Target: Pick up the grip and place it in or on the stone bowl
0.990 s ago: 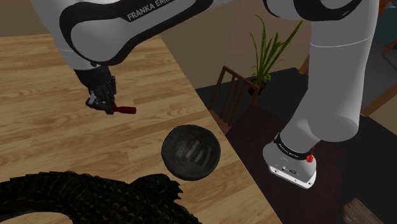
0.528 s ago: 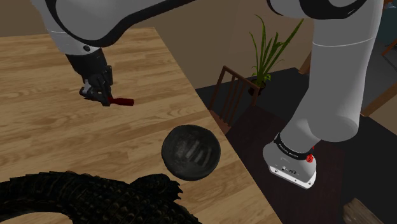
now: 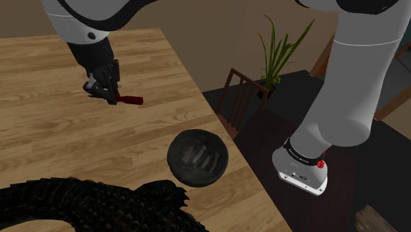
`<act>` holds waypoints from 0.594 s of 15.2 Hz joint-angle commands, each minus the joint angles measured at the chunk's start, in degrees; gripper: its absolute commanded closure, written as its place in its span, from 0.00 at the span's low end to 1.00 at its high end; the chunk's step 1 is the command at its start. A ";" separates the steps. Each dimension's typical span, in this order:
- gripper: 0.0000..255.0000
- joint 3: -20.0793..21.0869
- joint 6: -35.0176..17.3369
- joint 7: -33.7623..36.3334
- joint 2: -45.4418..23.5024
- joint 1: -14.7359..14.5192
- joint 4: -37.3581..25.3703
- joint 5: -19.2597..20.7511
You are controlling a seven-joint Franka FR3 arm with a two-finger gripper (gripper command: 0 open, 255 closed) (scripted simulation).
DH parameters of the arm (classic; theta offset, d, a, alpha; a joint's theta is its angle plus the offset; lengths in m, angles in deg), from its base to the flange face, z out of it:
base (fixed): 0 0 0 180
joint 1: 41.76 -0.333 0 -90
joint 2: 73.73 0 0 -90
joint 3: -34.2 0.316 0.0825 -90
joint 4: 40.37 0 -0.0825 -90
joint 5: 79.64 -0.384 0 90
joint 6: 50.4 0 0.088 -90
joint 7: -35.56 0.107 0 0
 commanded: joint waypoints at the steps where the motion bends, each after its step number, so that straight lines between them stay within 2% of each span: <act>1: 1.00 0.93 -2.34 -0.17 5.28 1.45 6.99 -2.46; 5: 1.00 2.18 -5.13 -1.45 15.22 3.05 18.13 -7.92; 9: 1.00 2.50 -6.40 -3.35 25.12 2.93 27.64 -13.90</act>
